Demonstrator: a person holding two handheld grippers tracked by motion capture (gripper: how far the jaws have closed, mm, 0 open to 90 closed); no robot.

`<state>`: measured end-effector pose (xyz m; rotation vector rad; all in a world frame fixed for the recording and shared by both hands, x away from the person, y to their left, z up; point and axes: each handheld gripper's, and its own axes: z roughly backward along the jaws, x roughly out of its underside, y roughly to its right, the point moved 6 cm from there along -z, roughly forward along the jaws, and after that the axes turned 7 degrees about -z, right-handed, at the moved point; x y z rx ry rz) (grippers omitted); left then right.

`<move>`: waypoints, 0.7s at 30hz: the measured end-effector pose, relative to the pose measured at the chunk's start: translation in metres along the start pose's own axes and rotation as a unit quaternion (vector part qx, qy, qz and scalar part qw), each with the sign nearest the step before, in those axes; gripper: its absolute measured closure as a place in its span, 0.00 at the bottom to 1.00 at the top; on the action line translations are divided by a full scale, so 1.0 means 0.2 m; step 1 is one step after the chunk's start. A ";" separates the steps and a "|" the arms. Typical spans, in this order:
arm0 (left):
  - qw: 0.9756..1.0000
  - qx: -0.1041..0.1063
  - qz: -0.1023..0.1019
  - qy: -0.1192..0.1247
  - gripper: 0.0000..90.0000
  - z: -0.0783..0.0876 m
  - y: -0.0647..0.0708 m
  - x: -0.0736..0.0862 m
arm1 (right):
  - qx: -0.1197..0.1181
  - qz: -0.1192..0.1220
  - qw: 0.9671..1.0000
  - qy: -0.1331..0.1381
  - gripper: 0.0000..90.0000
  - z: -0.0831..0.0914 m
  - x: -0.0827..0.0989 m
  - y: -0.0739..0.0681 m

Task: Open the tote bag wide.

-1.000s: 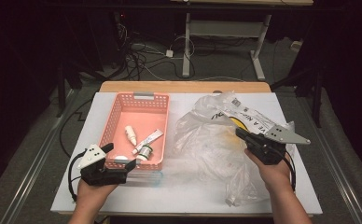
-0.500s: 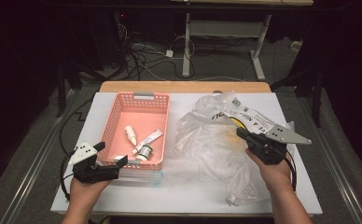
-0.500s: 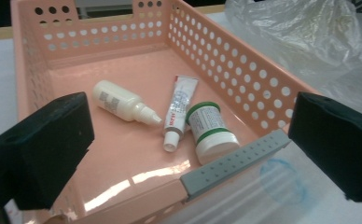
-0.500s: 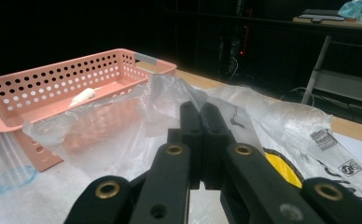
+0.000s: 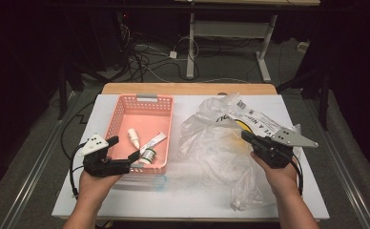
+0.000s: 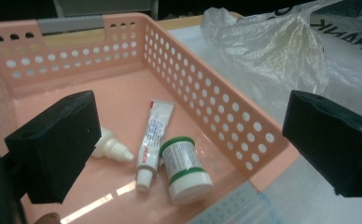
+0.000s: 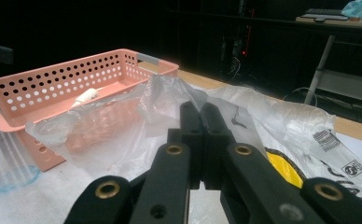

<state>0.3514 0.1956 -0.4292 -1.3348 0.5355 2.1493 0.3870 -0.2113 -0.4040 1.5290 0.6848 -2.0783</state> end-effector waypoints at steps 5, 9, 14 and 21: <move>1.000 0.005 -0.006 0.004 0.04 -0.04 0.00 -0.08 | 0.000 0.000 1.000 -0.001 1.00 0.00 0.00 0.00; 1.000 0.008 -0.011 -0.003 0.04 -0.09 -0.03 -0.11 | -0.002 -0.002 1.000 -0.001 1.00 0.00 0.00 0.00; 1.000 0.008 -0.008 -0.017 0.00 -0.17 -0.06 -0.17 | -0.002 -0.003 1.000 -0.001 1.00 0.00 0.00 0.00; 0.999 0.015 -0.018 -0.035 0.00 -0.24 -0.08 -0.22 | -0.003 -0.001 1.000 0.001 1.00 0.00 0.00 0.01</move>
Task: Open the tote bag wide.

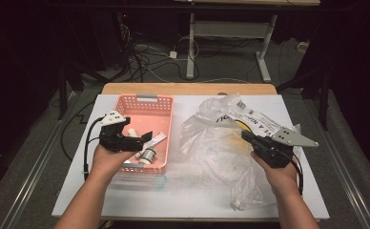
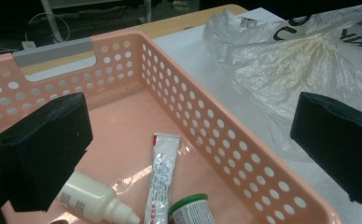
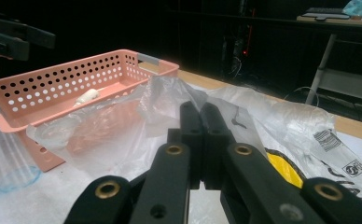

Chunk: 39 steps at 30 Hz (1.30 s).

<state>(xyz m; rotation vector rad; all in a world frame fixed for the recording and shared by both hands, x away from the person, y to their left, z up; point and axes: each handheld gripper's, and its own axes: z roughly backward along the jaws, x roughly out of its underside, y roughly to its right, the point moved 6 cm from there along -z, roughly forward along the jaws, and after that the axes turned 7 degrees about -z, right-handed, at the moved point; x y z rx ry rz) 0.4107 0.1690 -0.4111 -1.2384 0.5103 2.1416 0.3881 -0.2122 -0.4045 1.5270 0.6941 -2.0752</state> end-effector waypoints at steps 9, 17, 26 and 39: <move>0.999 0.003 0.015 -0.036 0.00 -0.14 -0.09 0.00 | -0.001 0.000 1.000 0.001 1.00 0.00 0.00 0.00; 0.996 0.002 0.017 -0.091 0.00 -0.24 -0.13 0.03 | -0.001 0.001 1.000 0.000 1.00 0.00 0.00 0.00; 0.988 0.009 0.016 -0.155 0.01 -0.34 -0.14 0.06 | -0.002 0.001 1.000 0.000 1.00 0.00 0.00 0.00; 0.965 0.029 0.011 -0.260 0.11 -0.44 -0.15 0.14 | -0.003 0.000 1.000 -0.003 1.00 0.00 0.00 0.00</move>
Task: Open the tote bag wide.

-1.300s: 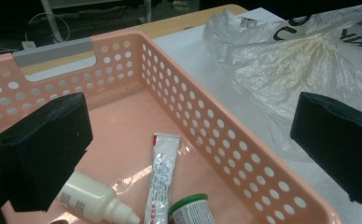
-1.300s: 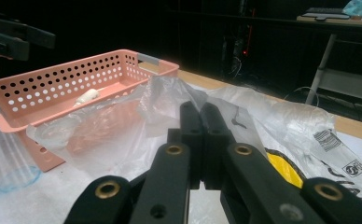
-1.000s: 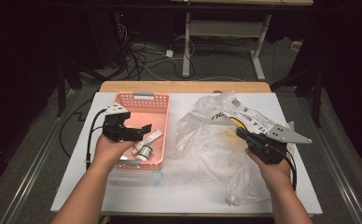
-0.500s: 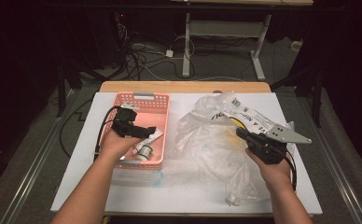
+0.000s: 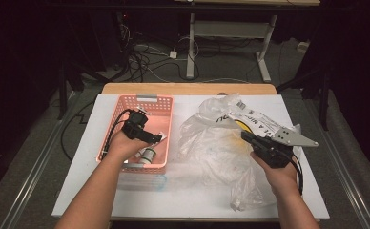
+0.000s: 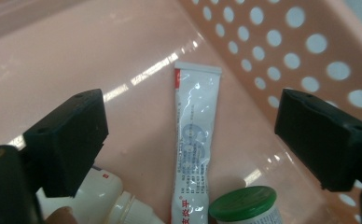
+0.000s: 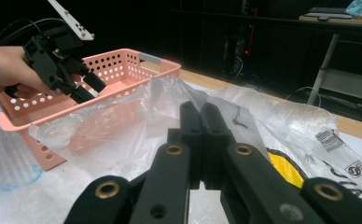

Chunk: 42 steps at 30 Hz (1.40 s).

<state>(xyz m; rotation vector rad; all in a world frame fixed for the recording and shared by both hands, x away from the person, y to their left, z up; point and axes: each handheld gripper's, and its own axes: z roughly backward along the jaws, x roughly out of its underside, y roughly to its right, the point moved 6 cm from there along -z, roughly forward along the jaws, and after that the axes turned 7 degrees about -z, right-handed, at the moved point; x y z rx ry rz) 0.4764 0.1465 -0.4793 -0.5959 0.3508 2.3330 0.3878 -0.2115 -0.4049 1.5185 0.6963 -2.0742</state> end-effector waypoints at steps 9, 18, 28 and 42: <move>0.998 0.012 0.002 -0.059 0.22 -0.06 0.00 0.02 | -0.002 0.000 1.000 -0.003 1.00 -0.01 0.01 -0.01; 0.995 0.011 -0.001 -0.103 0.36 -0.09 -0.01 0.01 | -0.003 0.001 1.000 -0.005 1.00 -0.01 0.01 -0.01; 0.990 0.009 -0.005 -0.142 0.55 -0.11 -0.02 0.03 | -0.003 -0.001 1.000 -0.004 1.00 -0.01 0.01 -0.01; 0.979 -0.018 -0.024 -0.202 0.72 -0.12 0.02 0.01 | -0.004 0.001 1.000 -0.004 1.00 -0.01 0.01 -0.02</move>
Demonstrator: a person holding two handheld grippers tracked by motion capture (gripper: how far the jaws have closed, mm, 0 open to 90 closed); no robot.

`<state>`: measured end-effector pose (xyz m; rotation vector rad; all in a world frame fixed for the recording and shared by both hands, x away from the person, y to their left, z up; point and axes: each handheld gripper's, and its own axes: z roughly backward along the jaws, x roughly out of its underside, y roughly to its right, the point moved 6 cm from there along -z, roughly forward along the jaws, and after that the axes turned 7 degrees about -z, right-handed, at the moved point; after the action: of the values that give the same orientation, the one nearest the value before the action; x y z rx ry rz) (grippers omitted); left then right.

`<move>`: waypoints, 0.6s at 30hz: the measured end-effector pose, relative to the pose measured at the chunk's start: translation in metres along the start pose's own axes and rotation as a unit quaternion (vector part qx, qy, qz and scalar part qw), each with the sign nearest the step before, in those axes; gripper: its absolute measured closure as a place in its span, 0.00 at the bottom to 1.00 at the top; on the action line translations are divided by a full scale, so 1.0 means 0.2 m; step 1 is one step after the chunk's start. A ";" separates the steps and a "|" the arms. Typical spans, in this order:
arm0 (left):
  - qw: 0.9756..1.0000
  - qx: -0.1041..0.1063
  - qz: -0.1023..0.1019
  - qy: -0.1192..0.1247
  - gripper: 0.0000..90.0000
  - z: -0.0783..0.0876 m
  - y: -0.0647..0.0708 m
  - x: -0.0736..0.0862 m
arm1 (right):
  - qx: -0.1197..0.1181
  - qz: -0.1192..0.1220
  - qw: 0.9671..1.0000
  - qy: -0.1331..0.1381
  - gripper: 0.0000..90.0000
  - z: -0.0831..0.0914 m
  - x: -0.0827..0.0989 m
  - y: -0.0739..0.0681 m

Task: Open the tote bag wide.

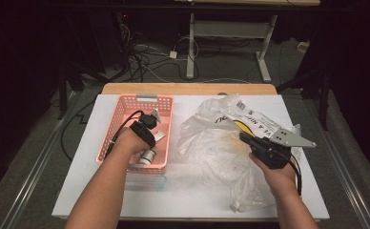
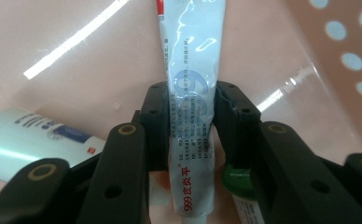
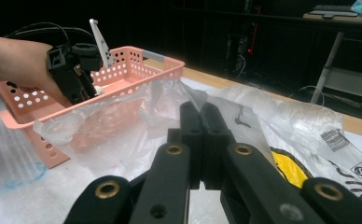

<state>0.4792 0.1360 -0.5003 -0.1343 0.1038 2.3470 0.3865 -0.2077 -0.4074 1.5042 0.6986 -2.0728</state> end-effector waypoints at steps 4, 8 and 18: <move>1.000 -0.002 -0.003 0.001 0.73 0.00 0.00 0.00 | 0.000 0.000 1.000 -0.001 1.00 0.00 0.00 0.00; 1.000 -0.004 -0.007 0.004 0.74 0.00 0.00 0.00 | 0.000 0.000 1.000 0.000 1.00 0.00 0.00 0.00; 1.000 -0.003 -0.008 0.024 0.74 0.01 0.00 0.00 | 0.001 -0.001 1.000 0.001 1.00 0.00 0.00 0.01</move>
<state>0.4783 0.1362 -0.4985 -0.1925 0.1188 2.3286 0.3873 -0.2090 -0.4075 1.5077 0.6988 -2.0744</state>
